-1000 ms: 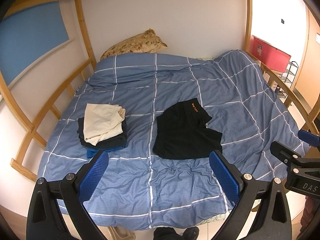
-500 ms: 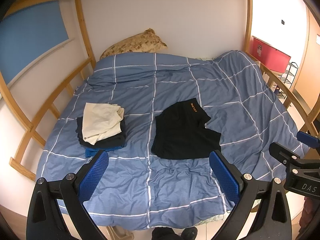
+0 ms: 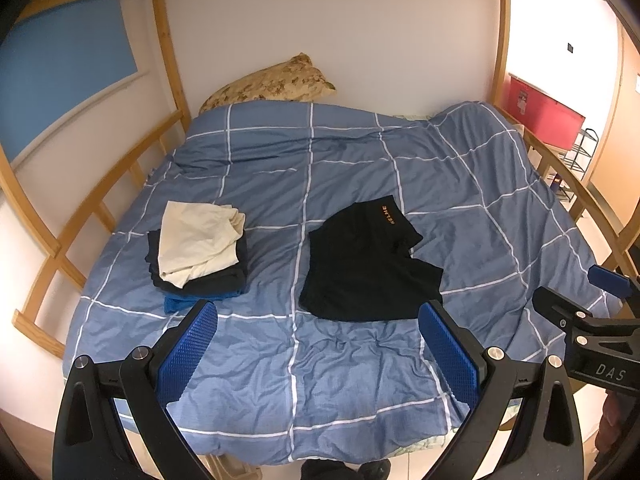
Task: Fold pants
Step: 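Lower both tools toward the black shorts and close the right tool on the waistband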
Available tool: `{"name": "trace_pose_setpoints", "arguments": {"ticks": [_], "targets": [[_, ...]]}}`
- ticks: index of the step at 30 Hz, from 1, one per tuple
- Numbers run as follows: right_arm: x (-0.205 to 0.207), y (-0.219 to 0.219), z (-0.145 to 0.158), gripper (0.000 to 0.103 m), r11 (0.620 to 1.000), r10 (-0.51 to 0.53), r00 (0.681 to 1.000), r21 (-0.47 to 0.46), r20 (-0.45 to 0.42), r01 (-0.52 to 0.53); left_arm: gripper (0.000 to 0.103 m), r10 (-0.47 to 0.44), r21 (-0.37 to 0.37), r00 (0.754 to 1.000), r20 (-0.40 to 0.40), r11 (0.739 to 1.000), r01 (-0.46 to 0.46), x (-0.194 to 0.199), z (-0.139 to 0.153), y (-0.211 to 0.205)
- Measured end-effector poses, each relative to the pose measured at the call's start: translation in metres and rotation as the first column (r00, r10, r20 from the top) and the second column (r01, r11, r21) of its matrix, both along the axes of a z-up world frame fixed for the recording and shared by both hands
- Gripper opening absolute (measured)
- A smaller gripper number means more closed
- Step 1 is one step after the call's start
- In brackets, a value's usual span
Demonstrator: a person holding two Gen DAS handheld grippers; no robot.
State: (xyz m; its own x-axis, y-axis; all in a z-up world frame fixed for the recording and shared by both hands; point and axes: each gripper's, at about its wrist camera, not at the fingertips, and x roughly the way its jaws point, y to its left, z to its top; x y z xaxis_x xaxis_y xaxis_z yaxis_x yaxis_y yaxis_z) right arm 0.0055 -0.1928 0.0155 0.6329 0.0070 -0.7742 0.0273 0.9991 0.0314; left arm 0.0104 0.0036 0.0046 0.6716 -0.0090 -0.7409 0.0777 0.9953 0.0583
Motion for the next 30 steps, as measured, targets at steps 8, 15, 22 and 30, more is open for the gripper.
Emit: {"name": "trace_pose_setpoints", "arguments": {"ticks": [8,15,22,30], "targets": [[0.046,-0.004,-0.044,0.102,1.0,-0.01,1.0,0.007,-0.029,0.01,0.102,0.007,-0.003,1.0,-0.023,1.0,-0.007,0.046,-0.046,0.014],[0.111,-0.003,-0.099,0.102,0.999,-0.045,0.997,0.017,-0.067,0.047,0.102,-0.007,0.016,0.998,-0.069,1.0,0.008,0.127,-0.106,0.008],[0.182,-0.015,-0.136,0.102,0.995,-0.104,0.993,-0.002,-0.059,0.104,0.102,-0.054,0.038,0.997,-0.054,0.998,0.056,0.201,-0.141,-0.007],[0.262,-0.036,-0.189,0.095,0.992,-0.127,0.99,-0.029,-0.063,0.126,0.102,-0.055,0.013,0.997,-0.056,0.998,0.056,0.271,-0.194,-0.035]]}}
